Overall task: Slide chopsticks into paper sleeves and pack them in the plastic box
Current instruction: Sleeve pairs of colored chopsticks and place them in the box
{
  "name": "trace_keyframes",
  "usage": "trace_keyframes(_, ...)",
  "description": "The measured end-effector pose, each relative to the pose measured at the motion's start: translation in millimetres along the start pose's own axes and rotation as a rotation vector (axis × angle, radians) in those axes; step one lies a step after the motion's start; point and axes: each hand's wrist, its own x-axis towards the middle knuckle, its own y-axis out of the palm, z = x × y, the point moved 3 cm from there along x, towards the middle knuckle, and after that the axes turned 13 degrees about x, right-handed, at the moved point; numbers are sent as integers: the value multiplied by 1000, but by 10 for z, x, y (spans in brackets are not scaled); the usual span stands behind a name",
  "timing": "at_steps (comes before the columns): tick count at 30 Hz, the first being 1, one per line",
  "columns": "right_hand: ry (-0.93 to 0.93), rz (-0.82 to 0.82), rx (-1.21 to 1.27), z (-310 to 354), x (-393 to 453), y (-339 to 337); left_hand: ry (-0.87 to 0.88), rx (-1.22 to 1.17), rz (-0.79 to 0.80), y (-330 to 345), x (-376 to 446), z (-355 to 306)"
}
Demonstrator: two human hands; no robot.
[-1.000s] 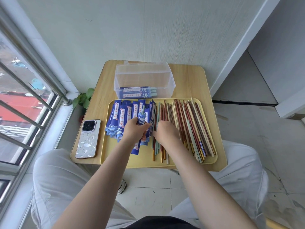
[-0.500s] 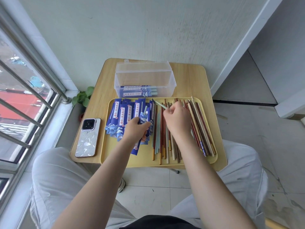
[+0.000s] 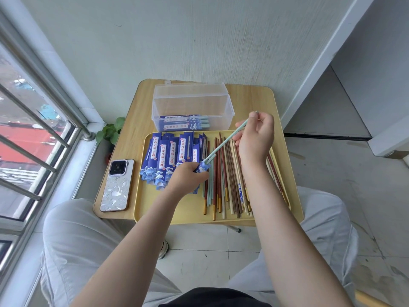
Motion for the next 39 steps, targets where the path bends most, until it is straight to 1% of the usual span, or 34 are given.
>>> trace_keyframes(6,14,-34,4,-13,53,-75,11,-4,14,17,-2,-9)
trace_keyframes(12,-7,-59,-3,2,97,-102,3,-74,5,12,4,-18)
trace_keyframes(15,-16,-47,-11,-18,104,-93,16,-57,29,14,4,-24)
trace_keyframes(18,-28,30,-85,-79,73,-44,54,-61,53,28,-10,-69)
trace_keyframes(23,18,292,-290,-305,-56,63,88,-71,14,-3,-3,-175)
trace_keyframes(26,42,409,-351,-423,-143,118,103,-3,-52,-75,47,-231)
trace_keyframes(32,130,507,-391,-479,-117,223,132,215,-169,-270,279,-326)
trace_keyframes(34,211,524,-334,-476,-43,265,145,305,-222,-365,353,-373)
trace_keyframes(36,321,515,-226,-451,56,327,154,420,-276,-462,432,-466)
trace_keyframes(38,419,479,-82,-390,168,408,195,520,-348,-577,509,-597)
trace_keyframes(39,450,438,-6,-342,227,436,244,541,-402,-624,564,-637)
